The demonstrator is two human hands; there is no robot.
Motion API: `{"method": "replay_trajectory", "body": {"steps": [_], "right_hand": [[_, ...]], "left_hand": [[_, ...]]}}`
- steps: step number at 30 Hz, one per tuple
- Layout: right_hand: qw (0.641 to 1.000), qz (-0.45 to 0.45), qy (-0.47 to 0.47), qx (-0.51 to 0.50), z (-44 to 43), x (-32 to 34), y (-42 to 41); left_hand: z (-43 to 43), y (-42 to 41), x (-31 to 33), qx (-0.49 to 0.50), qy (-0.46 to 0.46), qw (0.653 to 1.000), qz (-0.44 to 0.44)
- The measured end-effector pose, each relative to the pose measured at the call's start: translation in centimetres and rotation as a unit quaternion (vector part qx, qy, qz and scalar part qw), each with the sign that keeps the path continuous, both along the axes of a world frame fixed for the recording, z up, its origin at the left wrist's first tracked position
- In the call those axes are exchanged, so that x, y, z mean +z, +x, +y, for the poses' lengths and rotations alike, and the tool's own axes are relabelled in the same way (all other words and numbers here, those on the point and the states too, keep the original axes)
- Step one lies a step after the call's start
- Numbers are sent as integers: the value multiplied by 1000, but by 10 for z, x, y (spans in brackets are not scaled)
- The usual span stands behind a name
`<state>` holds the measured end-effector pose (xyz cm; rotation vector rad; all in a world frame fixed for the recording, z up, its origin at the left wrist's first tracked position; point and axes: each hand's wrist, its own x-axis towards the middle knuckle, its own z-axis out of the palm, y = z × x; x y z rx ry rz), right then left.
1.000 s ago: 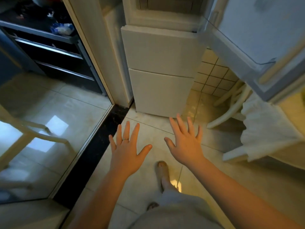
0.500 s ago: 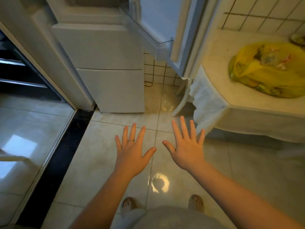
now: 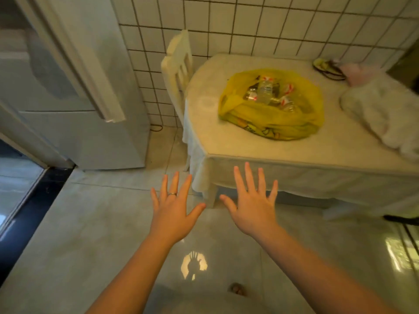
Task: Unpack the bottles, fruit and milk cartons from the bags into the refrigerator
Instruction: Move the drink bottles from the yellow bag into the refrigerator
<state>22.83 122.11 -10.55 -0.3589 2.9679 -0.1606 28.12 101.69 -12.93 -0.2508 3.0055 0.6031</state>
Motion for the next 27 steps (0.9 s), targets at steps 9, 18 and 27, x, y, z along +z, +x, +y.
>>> {"method": "replay_trajectory", "body": {"steps": [9, 18, 27], "right_hand": [[997, -22, -35, -58, 105, 3, -58], [995, 7, -26, -94, 158, -5, -165], [993, -6, -33, -113, 153, -14, -310]], "left_hand": [[100, -72, 0, -45, 7, 999, 2], [145, -206, -10, -60, 58, 996, 38], [146, -367, 0, -52, 103, 992, 54]]}}
